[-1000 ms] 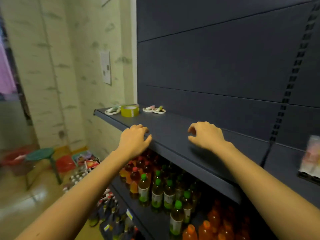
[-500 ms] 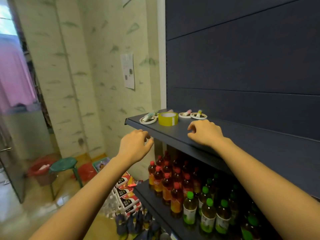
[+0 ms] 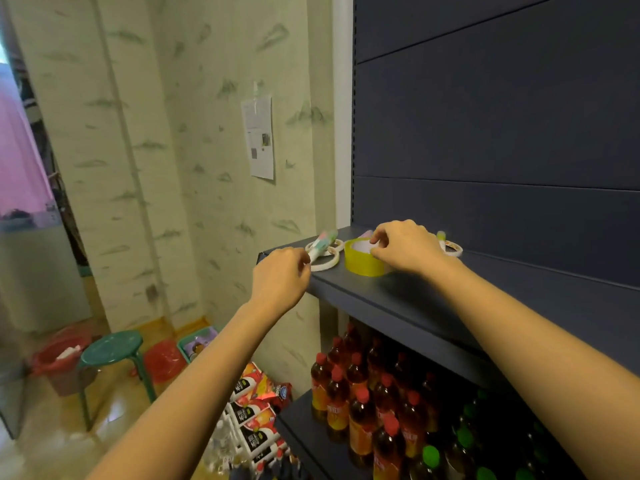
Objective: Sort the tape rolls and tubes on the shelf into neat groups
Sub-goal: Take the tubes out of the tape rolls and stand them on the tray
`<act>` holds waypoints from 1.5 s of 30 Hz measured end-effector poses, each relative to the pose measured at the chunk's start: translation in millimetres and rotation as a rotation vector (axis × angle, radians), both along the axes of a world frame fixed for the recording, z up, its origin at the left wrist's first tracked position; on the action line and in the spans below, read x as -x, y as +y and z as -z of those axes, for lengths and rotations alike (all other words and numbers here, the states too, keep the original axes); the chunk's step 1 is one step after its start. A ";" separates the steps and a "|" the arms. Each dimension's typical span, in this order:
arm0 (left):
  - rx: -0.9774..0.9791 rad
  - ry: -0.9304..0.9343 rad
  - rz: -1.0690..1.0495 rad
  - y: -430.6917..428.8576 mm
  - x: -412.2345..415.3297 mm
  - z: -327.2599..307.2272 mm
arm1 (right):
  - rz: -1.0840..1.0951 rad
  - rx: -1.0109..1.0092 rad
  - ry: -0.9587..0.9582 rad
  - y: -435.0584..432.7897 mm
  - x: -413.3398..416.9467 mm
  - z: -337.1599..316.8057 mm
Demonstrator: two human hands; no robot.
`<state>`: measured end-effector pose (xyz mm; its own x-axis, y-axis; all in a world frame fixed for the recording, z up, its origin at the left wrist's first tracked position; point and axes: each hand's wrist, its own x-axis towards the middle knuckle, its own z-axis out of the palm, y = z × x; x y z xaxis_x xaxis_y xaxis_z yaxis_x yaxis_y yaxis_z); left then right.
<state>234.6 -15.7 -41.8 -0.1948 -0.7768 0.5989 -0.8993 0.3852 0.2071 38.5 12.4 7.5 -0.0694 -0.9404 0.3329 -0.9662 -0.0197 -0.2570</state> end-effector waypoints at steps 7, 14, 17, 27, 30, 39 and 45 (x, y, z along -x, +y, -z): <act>-0.115 -0.158 -0.060 -101.6 20.1 -10.6 | 0.002 -0.029 -0.006 -87.1 0.4 -13.5; -0.135 -0.242 -0.005 -155.8 29.8 0.3 | 0.027 -0.060 0.013 -146.1 -7.0 -11.7; -0.176 -0.093 0.082 -167.6 22.5 1.6 | 0.041 -0.097 0.011 -170.2 -15.2 -10.9; -0.433 0.679 0.527 -232.9 -15.0 -22.8 | 0.227 -0.399 -0.072 -246.4 -44.8 1.3; -0.510 0.747 0.594 -255.0 -16.6 -21.2 | 0.274 -0.466 -0.124 -258.1 -50.4 3.4; -0.577 0.780 0.758 -297.0 -9.1 -14.7 | 0.359 -0.447 -0.277 -266.7 -59.5 9.1; -0.552 0.721 0.891 -305.7 11.0 -24.6 | 0.399 -0.159 -0.457 -237.2 -42.3 -5.2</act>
